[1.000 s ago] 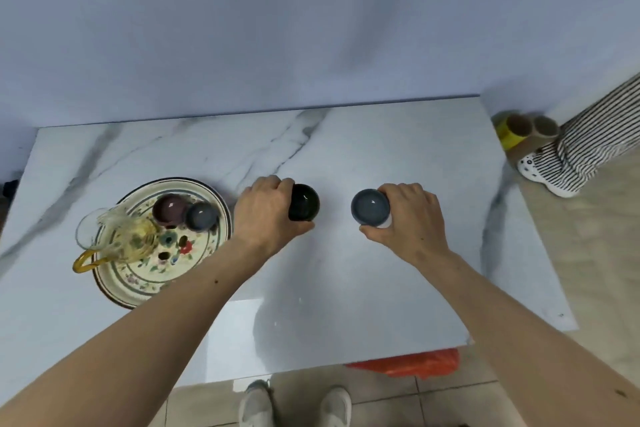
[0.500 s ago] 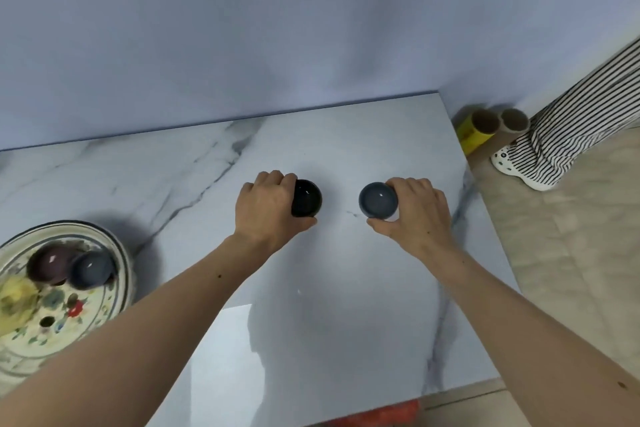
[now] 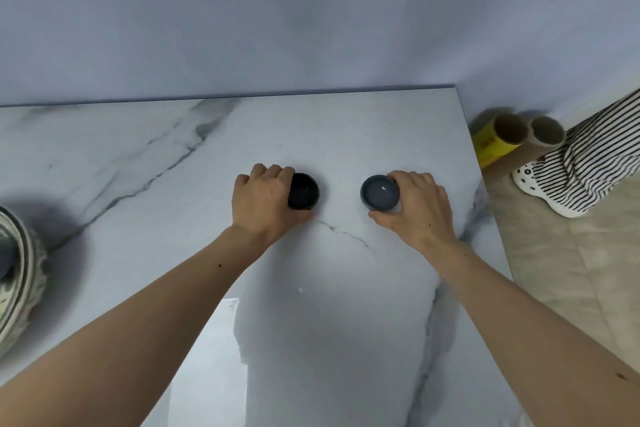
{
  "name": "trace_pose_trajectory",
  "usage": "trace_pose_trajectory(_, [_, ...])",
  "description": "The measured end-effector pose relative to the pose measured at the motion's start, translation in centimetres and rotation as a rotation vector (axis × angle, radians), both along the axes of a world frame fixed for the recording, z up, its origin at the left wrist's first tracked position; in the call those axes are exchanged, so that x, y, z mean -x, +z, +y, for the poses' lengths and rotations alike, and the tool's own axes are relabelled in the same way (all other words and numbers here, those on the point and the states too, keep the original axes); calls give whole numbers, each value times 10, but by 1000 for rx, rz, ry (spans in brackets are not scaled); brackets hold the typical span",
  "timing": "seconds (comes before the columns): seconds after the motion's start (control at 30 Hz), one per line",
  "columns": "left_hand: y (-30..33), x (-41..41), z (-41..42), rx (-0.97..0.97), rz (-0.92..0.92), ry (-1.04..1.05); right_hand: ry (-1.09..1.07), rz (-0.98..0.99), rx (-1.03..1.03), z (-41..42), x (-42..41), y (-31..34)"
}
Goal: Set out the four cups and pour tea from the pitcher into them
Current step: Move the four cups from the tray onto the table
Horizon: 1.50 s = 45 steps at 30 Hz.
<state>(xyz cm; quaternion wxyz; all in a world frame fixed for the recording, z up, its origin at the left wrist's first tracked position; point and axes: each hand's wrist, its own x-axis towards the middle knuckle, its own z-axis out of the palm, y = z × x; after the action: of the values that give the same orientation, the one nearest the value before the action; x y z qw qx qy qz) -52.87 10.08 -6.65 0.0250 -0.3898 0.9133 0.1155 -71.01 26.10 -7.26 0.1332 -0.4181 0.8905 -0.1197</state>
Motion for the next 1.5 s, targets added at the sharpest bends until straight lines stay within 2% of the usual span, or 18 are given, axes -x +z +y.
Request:
trace_pose_trajectory(0.43, [-8, 3, -6, -53, -152, -3, -35, -40, -95, 0, 3, -6])
trace_pose_trajectory(0.57, [12, -7, -6, -54, -143, 1, -3, 40, -106, 2, -3, 12])
trace_pose_trajectory(0.67, [33, -26, -12, 21, -199, -34, 65, 141, -97, -3, -13, 35])
trace_pose_trajectory(1.13, [127, -192, -50, 69, -297, 82, 439, 246, -204, -87, -149, 132])
trace_pose_trajectory(1.5, [151, -352, -104, 84, -274, 76, 427, 247, -176, -154, -310, 143])
